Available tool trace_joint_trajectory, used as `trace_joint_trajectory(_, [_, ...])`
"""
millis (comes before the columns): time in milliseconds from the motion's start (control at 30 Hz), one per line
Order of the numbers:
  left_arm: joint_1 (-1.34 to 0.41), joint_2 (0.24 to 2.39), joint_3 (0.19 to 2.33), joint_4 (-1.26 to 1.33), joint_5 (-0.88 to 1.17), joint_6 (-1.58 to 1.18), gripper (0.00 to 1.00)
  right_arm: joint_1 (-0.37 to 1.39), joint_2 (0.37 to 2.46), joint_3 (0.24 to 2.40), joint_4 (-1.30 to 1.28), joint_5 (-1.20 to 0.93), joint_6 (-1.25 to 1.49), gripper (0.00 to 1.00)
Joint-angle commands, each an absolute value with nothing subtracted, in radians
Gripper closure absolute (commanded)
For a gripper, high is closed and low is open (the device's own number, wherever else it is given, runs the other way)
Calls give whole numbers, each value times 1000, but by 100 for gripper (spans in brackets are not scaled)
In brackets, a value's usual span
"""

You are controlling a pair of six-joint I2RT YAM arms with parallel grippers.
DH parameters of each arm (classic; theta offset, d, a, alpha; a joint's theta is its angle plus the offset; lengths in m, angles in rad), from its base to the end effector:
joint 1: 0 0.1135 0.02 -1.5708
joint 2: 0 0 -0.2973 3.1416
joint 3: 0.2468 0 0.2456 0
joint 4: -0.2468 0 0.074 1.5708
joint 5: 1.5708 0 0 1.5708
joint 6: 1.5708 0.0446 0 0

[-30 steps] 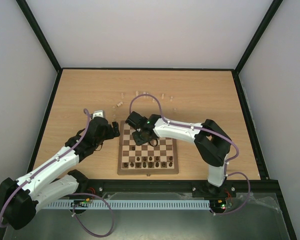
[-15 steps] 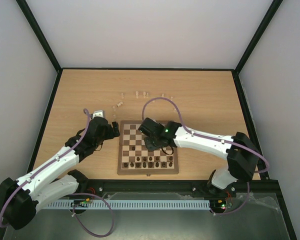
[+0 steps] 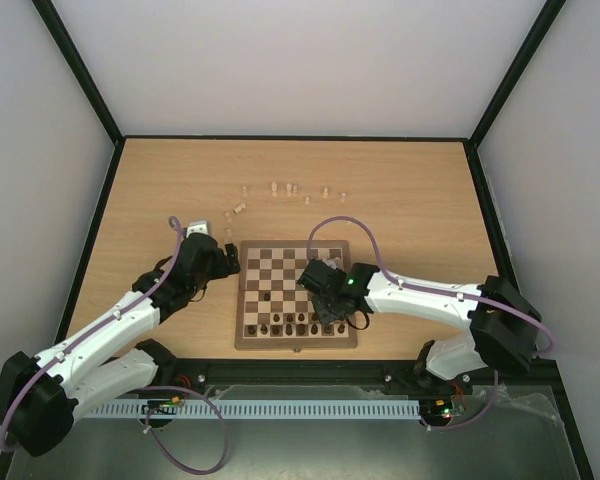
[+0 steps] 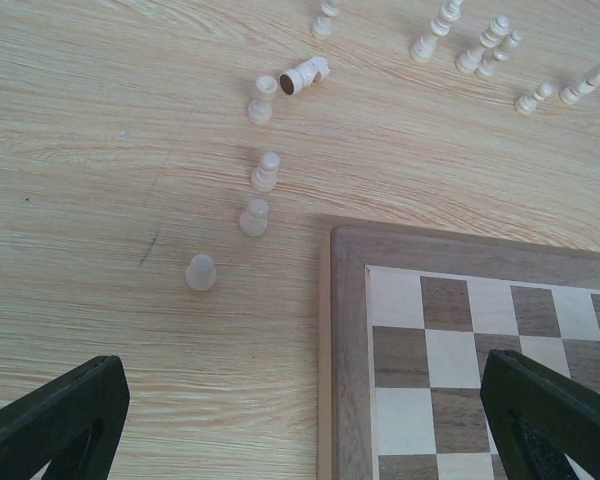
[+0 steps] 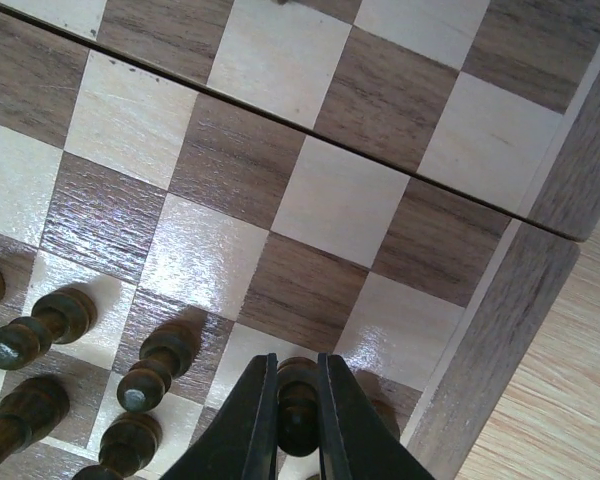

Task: Set up the chess pieces on the board
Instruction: Place the chess piece on the chessboard.

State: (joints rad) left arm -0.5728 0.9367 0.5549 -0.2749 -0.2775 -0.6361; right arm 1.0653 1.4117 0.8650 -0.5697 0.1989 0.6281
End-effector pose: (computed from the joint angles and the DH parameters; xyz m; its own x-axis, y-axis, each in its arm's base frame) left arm 0.1577 -0.0872 0.2486 -0.6141 -0.2838 -0.7365 -0.0321 0.9413 -0.3360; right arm 0.1332 0.2225 0.2287 -0.8314 -0.3126 -0.4595 -0.4043 0.9074 0.1143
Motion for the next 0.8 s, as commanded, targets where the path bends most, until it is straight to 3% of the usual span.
trace_joint_trajectory(0, [-569, 938, 545, -267, -278, -638, 1, 1076, 1401, 845, -574, 194, 654, 93])
trace_joint_trajectory(633, [-568, 932, 540, -276, -276, -647, 0, 1101, 1432, 833, -543, 167, 660, 90])
trace_joint_trajectory(767, [-569, 930, 540, -276, -266, -646, 1, 1101, 1434, 827, -543, 168, 664, 83])
